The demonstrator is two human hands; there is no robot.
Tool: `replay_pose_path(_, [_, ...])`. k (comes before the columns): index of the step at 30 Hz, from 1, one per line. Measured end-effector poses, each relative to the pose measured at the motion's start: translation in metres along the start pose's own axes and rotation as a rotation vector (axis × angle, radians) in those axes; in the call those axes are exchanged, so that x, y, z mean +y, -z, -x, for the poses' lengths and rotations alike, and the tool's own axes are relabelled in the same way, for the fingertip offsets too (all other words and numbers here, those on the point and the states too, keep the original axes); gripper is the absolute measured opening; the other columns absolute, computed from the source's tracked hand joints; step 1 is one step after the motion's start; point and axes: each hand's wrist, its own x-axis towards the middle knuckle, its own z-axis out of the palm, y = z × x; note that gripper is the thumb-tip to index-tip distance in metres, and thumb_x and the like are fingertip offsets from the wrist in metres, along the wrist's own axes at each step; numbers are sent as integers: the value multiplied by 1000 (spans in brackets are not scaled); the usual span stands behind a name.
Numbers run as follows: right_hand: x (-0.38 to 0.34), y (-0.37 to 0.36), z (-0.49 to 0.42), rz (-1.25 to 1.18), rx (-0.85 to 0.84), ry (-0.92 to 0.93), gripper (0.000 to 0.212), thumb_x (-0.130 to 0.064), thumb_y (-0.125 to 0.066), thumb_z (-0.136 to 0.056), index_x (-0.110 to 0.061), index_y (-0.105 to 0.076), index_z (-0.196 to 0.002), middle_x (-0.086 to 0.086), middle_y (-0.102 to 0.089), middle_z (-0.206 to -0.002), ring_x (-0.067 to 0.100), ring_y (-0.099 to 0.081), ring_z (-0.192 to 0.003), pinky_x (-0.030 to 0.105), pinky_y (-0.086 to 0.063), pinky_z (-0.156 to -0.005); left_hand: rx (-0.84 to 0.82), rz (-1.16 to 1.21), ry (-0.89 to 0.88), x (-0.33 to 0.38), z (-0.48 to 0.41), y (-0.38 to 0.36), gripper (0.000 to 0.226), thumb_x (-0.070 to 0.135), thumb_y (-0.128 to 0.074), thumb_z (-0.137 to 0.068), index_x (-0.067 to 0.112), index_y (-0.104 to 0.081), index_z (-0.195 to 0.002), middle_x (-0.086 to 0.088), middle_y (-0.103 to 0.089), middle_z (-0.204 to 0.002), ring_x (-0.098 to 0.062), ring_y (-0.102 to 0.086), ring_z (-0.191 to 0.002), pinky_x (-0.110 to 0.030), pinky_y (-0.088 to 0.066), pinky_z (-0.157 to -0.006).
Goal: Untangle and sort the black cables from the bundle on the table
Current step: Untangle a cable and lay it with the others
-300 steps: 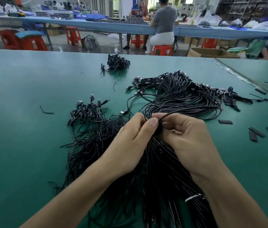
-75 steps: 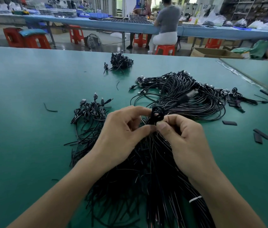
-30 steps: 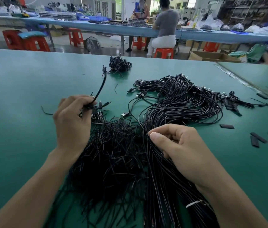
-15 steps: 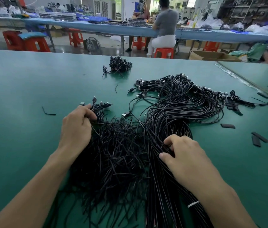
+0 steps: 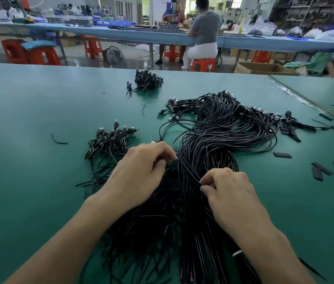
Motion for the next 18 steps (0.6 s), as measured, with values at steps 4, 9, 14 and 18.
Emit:
replay_pose_path(4, [2, 5, -3, -33, -23, 9, 15, -22, -52, -99, -30, -65, -96, -11, -55, -91, 7, -50, -81, 26, -41, -71, -45, -47, 8, 0, 3, -5, 33, 8, -61, -92, 34, -66, -110, 22, -64, -100, -2, -56, -101, -33, -47, -94])
replay_pose_path(9, [-22, 34, 4, -328, -330, 274, 16, -23, -59, -95, -32, -62, -82, -18, -64, -73, -1, -57, -67, 17, -43, -63, -111, -90, -96, 5, 5, -2, 53, 31, -63, -89, 45, -50, -139, 13, -53, -128, -11, -46, -121, -32, -37, -107])
replay_pose_path(14, [-49, 64, 25, -716, -789, 507, 21, -13, -59, -96, -32, -63, -86, -5, -71, -74, 8, -66, -69, 23, -53, -72, -148, -60, -87, 3, 4, -9, 53, 61, -33, -86, 37, -72, -113, 15, -59, -121, -14, -49, -113, -39, -40, -99])
replay_pose_path(18, [-53, 81, 30, -738, -927, 651, 16, 2, -61, -94, -11, -69, -97, -3, -64, -83, 0, -57, -75, 16, -45, -70, 135, 85, -90, -5, -1, -16, 38, 49, -45, -102, 23, -74, -99, 15, -67, -104, -3, -60, -102, -16, -45, -88])
